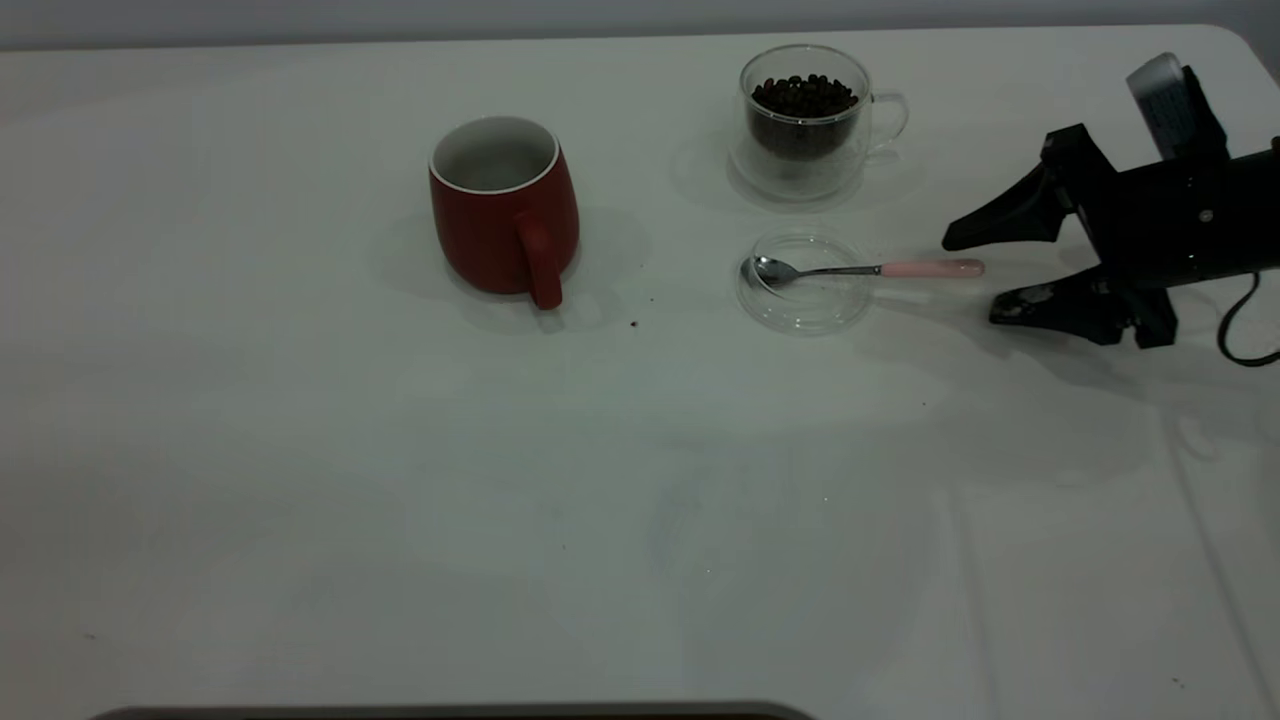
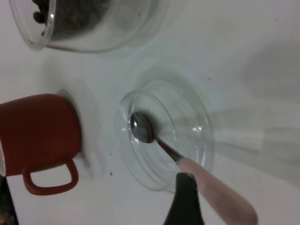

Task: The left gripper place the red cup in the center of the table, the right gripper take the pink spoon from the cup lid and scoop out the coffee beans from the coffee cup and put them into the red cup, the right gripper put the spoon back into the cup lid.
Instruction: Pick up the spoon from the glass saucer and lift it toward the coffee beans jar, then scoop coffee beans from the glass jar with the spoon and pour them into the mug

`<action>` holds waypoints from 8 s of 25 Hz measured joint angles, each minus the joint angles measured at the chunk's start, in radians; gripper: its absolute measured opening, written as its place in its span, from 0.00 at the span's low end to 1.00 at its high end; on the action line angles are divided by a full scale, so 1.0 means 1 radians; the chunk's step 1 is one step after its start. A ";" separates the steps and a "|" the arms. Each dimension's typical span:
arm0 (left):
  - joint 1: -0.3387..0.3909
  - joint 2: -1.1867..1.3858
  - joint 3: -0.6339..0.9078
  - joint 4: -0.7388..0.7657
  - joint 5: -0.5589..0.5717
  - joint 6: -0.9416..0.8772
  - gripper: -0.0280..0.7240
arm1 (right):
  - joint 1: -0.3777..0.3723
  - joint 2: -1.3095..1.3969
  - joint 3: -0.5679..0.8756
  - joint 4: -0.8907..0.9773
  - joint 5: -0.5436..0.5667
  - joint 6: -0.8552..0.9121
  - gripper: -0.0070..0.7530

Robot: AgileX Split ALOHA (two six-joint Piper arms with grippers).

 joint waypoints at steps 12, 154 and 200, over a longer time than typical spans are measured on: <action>0.000 0.000 0.000 0.000 0.000 0.000 0.82 | 0.036 0.018 -0.032 0.001 0.051 -0.008 0.77; 0.000 -0.003 0.000 0.000 0.000 0.000 0.82 | 0.139 0.106 -0.652 -0.272 0.344 0.583 0.16; 0.000 -0.003 0.000 0.000 0.000 0.001 0.82 | 0.224 -0.043 -0.606 -0.532 0.345 0.344 0.16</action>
